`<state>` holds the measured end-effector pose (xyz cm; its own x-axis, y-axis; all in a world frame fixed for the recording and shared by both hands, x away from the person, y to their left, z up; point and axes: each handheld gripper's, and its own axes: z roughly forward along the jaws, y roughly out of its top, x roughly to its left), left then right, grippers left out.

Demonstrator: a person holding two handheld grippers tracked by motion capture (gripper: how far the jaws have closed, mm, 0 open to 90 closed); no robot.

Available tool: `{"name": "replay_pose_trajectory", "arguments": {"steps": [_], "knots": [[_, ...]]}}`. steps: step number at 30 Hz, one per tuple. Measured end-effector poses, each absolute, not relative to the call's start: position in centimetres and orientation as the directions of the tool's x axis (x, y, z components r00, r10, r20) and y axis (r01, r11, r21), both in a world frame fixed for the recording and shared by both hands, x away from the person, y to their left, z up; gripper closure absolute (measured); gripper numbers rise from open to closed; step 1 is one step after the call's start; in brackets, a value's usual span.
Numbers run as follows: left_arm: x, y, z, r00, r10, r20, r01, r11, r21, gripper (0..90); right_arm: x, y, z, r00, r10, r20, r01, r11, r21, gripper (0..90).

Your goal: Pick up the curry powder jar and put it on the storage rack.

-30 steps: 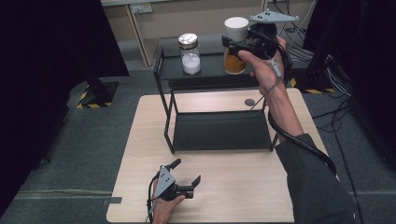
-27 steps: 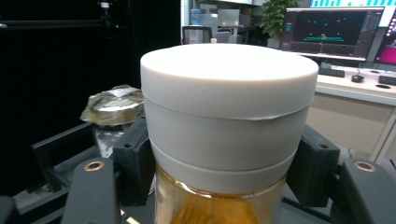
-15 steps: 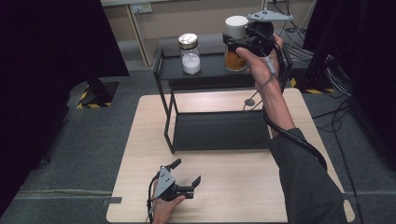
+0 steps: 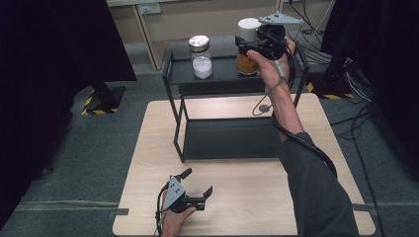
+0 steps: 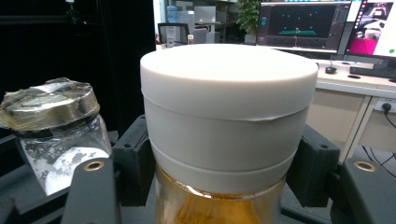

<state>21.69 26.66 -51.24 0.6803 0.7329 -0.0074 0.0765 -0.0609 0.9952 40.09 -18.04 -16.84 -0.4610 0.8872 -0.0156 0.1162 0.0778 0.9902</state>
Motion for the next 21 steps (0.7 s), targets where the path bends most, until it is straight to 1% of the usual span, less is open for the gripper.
{"name": "replay_pose_trajectory", "arguments": {"steps": [17,19,21], "knots": [[21.68,26.64,-51.26,0.680,0.733,-0.009,0.079,-0.061,0.995,1.8,40.41,-17.73,-17.60,-0.456,0.890,-0.015,0.114,0.075,0.991,35.0],[21.67,26.64,-51.25,0.680,0.733,-0.008,0.078,-0.062,0.995,1.8,40.46,-17.83,-17.62,-0.465,0.885,-0.014,0.114,0.076,0.991,32.7],[21.66,26.64,-51.25,0.679,0.734,-0.007,0.078,-0.063,0.995,1.8,40.43,-17.88,-17.58,-0.468,0.884,-0.003,0.118,0.066,0.991,24.6]]}}
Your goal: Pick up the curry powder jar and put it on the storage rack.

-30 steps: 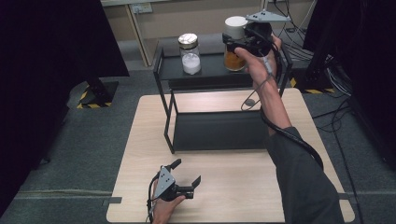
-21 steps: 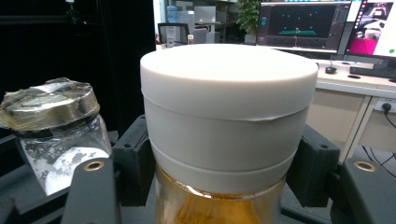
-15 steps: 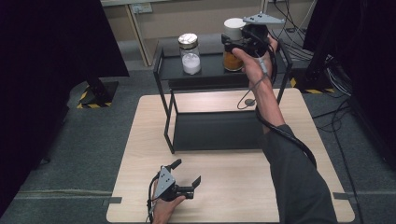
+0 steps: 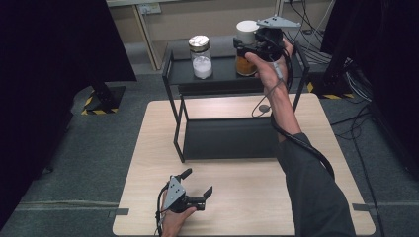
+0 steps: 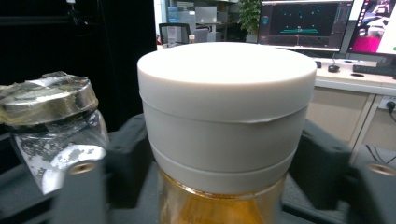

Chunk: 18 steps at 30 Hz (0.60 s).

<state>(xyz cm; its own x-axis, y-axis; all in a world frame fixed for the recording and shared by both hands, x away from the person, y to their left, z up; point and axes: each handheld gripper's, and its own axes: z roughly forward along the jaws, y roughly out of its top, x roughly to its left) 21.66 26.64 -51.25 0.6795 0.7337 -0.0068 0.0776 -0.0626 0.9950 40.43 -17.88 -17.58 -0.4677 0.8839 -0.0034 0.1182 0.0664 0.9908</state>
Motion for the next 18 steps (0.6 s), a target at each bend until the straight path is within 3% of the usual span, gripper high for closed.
{"name": "replay_pose_trajectory", "arguments": {"steps": [4,18], "knots": [[21.7,26.6,-51.3,0.680,0.734,-0.007,0.079,-0.064,0.995,1.8,39.9,-17.8,-17.2,-0.451,0.892,0.024,0.134,0.041,0.990,9.0],[21.7,26.5,-51.3,0.679,0.734,-0.003,0.079,-0.069,0.995,1.8,38.5,-19.0,-18.0,-0.505,0.862,0.033,0.107,0.024,0.994,0.6]]}}
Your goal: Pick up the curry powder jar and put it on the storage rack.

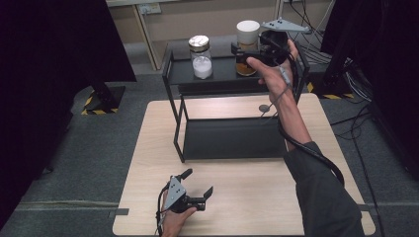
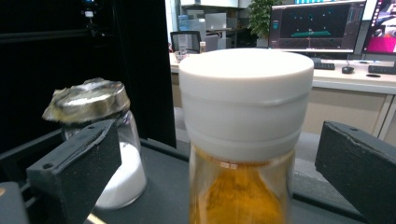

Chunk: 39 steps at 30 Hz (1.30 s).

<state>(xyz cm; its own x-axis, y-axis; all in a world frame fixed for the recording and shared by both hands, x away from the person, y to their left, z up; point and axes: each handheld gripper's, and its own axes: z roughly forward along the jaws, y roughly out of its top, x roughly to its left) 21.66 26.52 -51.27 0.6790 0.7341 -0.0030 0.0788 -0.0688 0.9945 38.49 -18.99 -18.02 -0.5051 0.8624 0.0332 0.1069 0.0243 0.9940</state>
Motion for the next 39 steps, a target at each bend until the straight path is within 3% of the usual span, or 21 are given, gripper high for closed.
{"name": "replay_pose_trajectory", "arguments": {"steps": [16,39], "knots": [[21.6,26.5,-51.3,0.679,0.735,-0.002,0.080,-0.070,0.994,1.8,35.5,-21.3,-21.7,-0.567,0.822,0.056,0.060,-0.026,0.998,0.4],[21.7,26.4,-51.4,0.674,0.739,-0.003,0.083,-0.072,0.994,1.8,30.8,-24.6,-28.4,-0.649,0.760,-0.004,0.018,0.021,1.000,0.4]]}}
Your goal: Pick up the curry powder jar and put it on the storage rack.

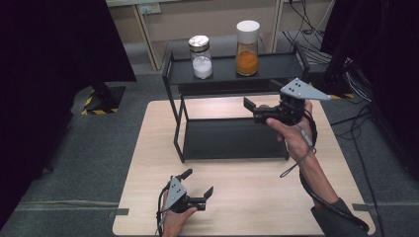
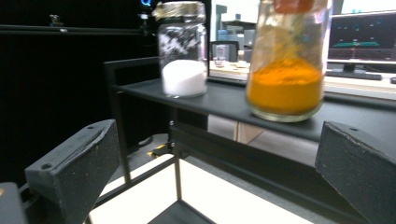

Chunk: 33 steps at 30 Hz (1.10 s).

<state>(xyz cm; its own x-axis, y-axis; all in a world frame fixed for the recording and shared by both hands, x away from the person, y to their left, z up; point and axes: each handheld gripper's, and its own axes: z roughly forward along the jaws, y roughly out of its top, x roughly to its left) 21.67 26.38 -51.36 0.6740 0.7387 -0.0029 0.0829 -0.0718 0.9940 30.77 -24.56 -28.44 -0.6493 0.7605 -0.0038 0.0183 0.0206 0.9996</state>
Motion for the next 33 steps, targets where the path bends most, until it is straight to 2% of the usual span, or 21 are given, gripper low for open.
{"name": "replay_pose_trajectory", "arguments": {"steps": [10,33], "knots": [[21.7,26.4,-51.4,0.673,0.740,-0.003,0.082,-0.070,0.994,1.8,28.9,-24.9,-32.5,-0.693,0.720,-0.025,0.007,0.042,0.999,0.4],[21.7,26.4,-51.4,0.671,0.741,0.000,0.081,-0.073,0.994,1.8,26.1,-26.4,-41.1,-0.736,0.677,-0.021,0.057,0.093,0.994,0.4]]}}
